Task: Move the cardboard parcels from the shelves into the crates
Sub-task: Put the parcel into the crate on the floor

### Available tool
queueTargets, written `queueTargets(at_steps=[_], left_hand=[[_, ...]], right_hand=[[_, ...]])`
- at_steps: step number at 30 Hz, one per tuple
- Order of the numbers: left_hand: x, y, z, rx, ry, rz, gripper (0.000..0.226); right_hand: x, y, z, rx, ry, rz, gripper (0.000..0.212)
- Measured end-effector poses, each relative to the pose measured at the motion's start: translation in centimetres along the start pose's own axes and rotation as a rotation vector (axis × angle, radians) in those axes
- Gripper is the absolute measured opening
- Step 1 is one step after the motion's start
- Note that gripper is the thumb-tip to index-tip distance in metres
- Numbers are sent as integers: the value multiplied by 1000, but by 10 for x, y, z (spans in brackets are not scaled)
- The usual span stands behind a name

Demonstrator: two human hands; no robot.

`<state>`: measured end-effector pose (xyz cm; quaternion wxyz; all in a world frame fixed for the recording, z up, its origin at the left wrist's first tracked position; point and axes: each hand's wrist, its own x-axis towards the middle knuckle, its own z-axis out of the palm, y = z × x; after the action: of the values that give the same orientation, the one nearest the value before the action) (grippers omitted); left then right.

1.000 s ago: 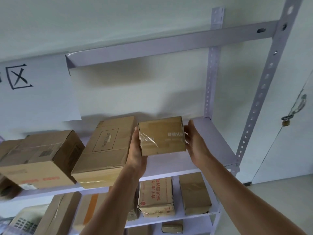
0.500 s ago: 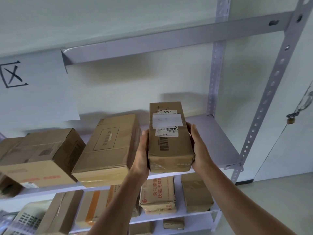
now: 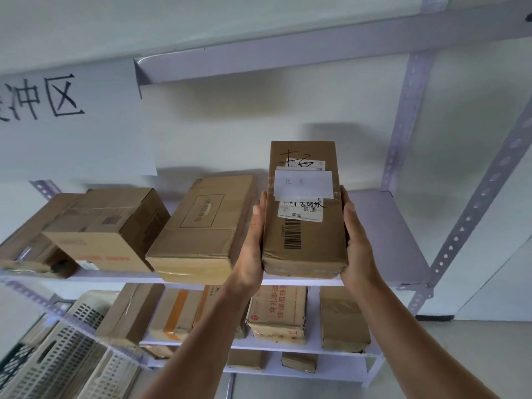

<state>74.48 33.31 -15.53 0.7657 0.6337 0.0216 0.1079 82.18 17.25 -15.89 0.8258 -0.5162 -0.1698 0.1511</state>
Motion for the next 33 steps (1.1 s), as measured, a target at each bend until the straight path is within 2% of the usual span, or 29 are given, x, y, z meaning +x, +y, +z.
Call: queueTargets(at_steps=[6, 12, 23, 33], left_hand=[[-29, 22, 0, -81, 77, 26, 69], [-77, 47, -26, -100, 151, 84, 70], [-224, 90, -130, -26, 261, 136, 66], [-367, 116, -230, 45, 429, 111, 67]], right_hand=[[-17, -17, 24, -2, -56, -22, 45], [-41, -22, 67, -5, -159, -22, 47], [-137, 22, 211, 38, -251, 47, 46], [-234, 82, 340, 15, -313, 159, 57]])
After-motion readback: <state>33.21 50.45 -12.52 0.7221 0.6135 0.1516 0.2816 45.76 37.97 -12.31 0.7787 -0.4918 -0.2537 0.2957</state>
